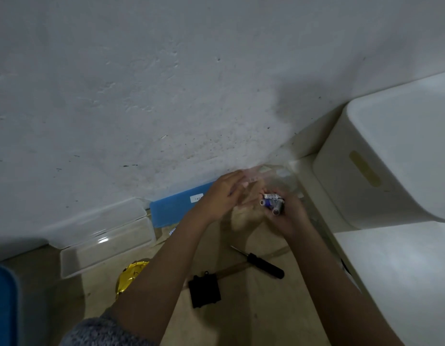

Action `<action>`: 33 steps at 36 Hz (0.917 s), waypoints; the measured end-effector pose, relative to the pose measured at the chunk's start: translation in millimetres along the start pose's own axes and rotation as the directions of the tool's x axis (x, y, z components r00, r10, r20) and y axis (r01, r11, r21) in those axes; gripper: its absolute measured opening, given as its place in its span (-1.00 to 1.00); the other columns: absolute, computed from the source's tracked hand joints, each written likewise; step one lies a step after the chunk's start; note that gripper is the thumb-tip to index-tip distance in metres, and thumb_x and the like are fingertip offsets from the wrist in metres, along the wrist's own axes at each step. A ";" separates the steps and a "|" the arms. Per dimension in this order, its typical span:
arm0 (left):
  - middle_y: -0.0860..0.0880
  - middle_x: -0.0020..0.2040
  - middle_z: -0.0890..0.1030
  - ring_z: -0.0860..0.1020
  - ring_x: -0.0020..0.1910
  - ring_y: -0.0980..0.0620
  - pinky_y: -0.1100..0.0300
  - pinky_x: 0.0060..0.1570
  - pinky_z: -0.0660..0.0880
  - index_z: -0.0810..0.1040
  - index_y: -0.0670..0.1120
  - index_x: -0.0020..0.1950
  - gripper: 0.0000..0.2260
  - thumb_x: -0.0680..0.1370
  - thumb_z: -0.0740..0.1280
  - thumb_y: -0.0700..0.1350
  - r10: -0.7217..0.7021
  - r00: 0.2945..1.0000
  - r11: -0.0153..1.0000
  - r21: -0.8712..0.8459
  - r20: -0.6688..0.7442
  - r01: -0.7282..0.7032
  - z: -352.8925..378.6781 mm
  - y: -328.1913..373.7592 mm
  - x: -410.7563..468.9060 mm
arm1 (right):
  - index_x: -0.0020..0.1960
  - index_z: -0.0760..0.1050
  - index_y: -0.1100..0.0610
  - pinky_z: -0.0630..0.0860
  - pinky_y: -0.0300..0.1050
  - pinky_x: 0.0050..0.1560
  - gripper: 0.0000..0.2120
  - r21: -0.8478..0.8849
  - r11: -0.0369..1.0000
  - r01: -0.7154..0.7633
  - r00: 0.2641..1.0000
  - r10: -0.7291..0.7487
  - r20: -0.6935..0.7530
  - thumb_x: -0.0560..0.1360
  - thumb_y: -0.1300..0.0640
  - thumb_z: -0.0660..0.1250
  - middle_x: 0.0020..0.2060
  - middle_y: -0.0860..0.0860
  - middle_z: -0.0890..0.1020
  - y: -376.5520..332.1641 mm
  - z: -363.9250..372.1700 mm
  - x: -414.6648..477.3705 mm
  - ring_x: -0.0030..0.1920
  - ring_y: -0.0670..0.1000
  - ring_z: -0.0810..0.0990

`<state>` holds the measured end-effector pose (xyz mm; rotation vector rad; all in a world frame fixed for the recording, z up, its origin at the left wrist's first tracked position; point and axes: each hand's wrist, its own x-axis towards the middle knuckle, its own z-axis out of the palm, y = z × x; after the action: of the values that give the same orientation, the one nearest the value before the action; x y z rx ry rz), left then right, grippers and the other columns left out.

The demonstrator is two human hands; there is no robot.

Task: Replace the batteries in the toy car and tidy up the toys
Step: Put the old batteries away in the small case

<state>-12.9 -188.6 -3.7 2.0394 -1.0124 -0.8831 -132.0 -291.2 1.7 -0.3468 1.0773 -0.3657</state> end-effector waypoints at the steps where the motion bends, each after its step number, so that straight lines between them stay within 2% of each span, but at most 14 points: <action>1: -0.02 0.47 0.30 0.27 0.43 0.02 0.20 0.41 0.13 0.28 -0.01 0.46 -0.60 0.63 0.13 0.02 0.004 1.000 1.000 0.009 0.003 -0.004 -0.9 1.1 -0.3 | 0.25 0.34 0.40 0.44 -0.02 0.06 -0.69 0.003 1.000 -0.006 1.000 0.006 -0.002 0.63 0.26 -0.03 0.10 0.23 0.49 -1.4 3.7 -3.9 0.17 0.14 0.49; 3: -0.03 0.47 0.31 0.27 0.43 0.02 0.28 0.36 0.12 0.28 -0.03 0.46 -0.60 0.63 0.14 0.00 0.014 1.000 1.000 0.025 0.007 -0.014 -2.5 2.7 0.0 | 0.25 0.33 0.46 0.37 0.08 0.14 -0.68 -0.050 0.999 0.003 1.000 -0.003 -0.016 0.61 0.33 -0.03 0.14 0.30 0.47 -3.1 8.7 -7.0 0.20 0.21 0.45; 6: -0.04 0.46 0.32 0.27 0.42 0.02 0.40 0.27 0.08 0.29 -0.07 0.46 -0.61 0.63 0.14 -0.03 0.031 1.000 0.998 0.049 0.000 -0.031 -3.9 4.6 0.6 | 0.01 0.39 0.43 0.39 0.07 0.23 -0.77 -0.091 0.996 0.009 1.000 -0.010 -0.017 0.58 0.38 -0.02 -0.06 0.30 0.51 -4.7 15.2 -9.0 0.00 0.21 0.52; 10: -0.03 0.47 0.30 0.26 0.43 0.02 0.37 0.27 0.08 0.28 -0.05 0.47 -0.60 0.63 0.14 -0.02 0.021 1.000 0.998 0.057 0.005 -0.021 -3.3 4.3 0.8 | 0.35 0.24 0.43 0.40 -0.02 0.16 -0.65 -0.233 0.970 0.070 0.997 -0.075 -0.011 0.57 0.41 0.00 0.34 0.35 0.35 -6.6 25.9 -13.1 -0.16 0.08 0.49; 13: -0.05 0.47 0.31 0.27 0.43 0.01 0.35 0.30 0.08 0.28 -0.08 0.47 -0.59 0.63 0.15 -0.02 0.029 1.000 0.998 0.048 0.004 -0.030 -3.6 4.4 0.7 | 0.32 0.25 0.49 0.38 0.02 0.23 -0.66 -0.290 0.955 0.065 0.997 -0.074 -0.020 0.57 0.42 0.00 0.19 0.40 0.44 -4.2 31.5 -12.4 -0.06 0.16 0.59; 15: -0.06 0.46 0.32 0.27 0.43 0.01 0.37 0.29 0.08 0.29 -0.09 0.46 -0.60 0.63 0.16 -0.04 0.040 0.999 0.998 0.048 0.003 -0.040 -3.8 4.5 0.4 | 0.10 0.42 0.43 0.50 -0.05 0.11 -0.77 -0.299 0.952 0.065 0.996 -0.080 -0.036 0.55 0.45 0.04 -0.02 0.32 0.52 -1.5 33.4 -11.0 -0.23 0.11 0.57; 17: -0.04 0.45 0.33 0.28 0.42 0.02 0.37 0.28 0.09 0.30 -0.08 0.46 -0.61 0.63 0.16 -0.03 0.035 0.999 0.999 0.038 -0.002 -0.035 -3.6 4.4 0.4 | -0.16 0.42 0.30 0.53 -0.20 0.00 -0.76 -0.308 0.949 0.074 0.995 -0.091 -0.042 0.54 0.47 0.03 -0.19 0.20 0.49 0.1 34.7 -11.8 -0.26 0.04 0.48; 19: -0.04 0.45 0.33 0.29 0.42 0.01 0.34 0.30 0.11 0.30 -0.07 0.45 -0.60 0.63 0.17 -0.03 0.027 1.000 0.999 0.025 -0.003 -0.027 -3.2 3.3 1.2 | -0.26 0.38 0.25 0.54 -0.35 -0.27 -0.70 -0.312 0.944 0.104 0.994 -0.113 -0.012 0.54 0.49 0.01 -0.30 0.12 0.47 -0.2 37.3 -18.6 -0.29 0.01 0.45; 22: -0.07 0.46 0.32 0.27 0.43 0.00 0.35 0.31 0.10 0.30 -0.11 0.45 -0.59 0.62 0.19 -0.05 0.026 1.000 0.999 0.041 0.004 -0.026 -3.2 1.8 2.2 | -0.32 0.37 0.25 0.44 -0.34 -0.61 -0.66 -0.361 0.921 0.147 0.989 -0.147 0.028 0.56 0.46 0.01 -0.46 0.11 0.50 -0.5 39.2 -20.2 -0.36 -0.01 0.42; 24: -0.08 0.46 0.32 0.27 0.44 0.00 0.35 0.31 0.09 0.30 -0.13 0.45 -0.59 0.62 0.19 -0.06 0.035 0.999 0.998 0.048 0.007 -0.036 -3.3 1.4 2.5 | -0.29 0.38 0.29 0.47 -0.39 -0.48 -0.68 -0.429 0.886 0.177 0.983 -0.180 0.035 0.56 0.46 0.01 -0.38 0.11 0.48 0.7 35.9 -15.8 -0.33 -0.01 0.43; 25: -0.08 0.46 0.32 0.27 0.44 -0.01 0.36 0.31 0.09 0.30 -0.14 0.45 -0.59 0.62 0.19 -0.06 0.046 0.999 0.998 0.046 0.005 -0.046 -3.4 1.1 2.5 | -0.22 0.39 0.33 0.51 -0.37 -0.30 -0.73 -0.459 0.869 0.187 0.981 -0.189 0.041 0.57 0.45 0.01 -0.32 0.12 0.48 1.2 31.8 -13.5 -0.28 0.00 0.45; 27: -0.08 0.45 0.33 0.27 0.43 -0.01 0.40 0.28 0.09 0.30 -0.15 0.45 -0.59 0.62 0.20 -0.07 0.061 0.998 0.997 0.046 -0.001 -0.061 -2.7 0.3 2.4 | -0.03 0.43 0.32 0.49 -0.18 -0.03 -0.83 -0.516 0.824 0.232 0.968 -0.250 0.036 0.55 0.43 0.07 -0.16 0.18 0.54 1.0 21.4 -8.9 -0.15 0.01 0.50; 30: -0.07 0.47 0.31 0.25 0.44 0.01 0.36 0.31 0.09 0.30 -0.12 0.45 -0.58 0.61 0.22 -0.05 0.072 0.997 0.996 0.059 -0.012 -0.071 -1.2 -2.2 1.4 | -0.17 0.49 0.12 0.51 0.01 0.07 -0.84 -0.607 0.700 0.377 0.900 -0.430 0.064 0.50 0.33 0.22 -0.08 0.19 0.55 0.0 4.9 -1.5 -0.15 0.04 0.54; 33: -0.06 0.49 0.26 0.21 0.46 0.01 0.28 0.38 0.07 0.27 -0.11 0.47 -0.55 0.60 0.22 -0.04 0.071 0.997 0.995 0.077 -0.008 -0.071 2.2 -4.5 -0.1 | -0.14 0.49 0.05 0.48 0.02 0.02 -0.90 -0.670 0.499 0.549 0.727 -0.680 0.089 0.50 0.22 0.25 -0.14 0.05 0.56 1.7 -2.2 -2.5 -0.07 0.04 0.54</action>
<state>-13.0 -187.0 -8.5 2.0559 -1.1218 -0.8068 -134.9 -288.8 2.0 -1.4126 1.2238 -0.6675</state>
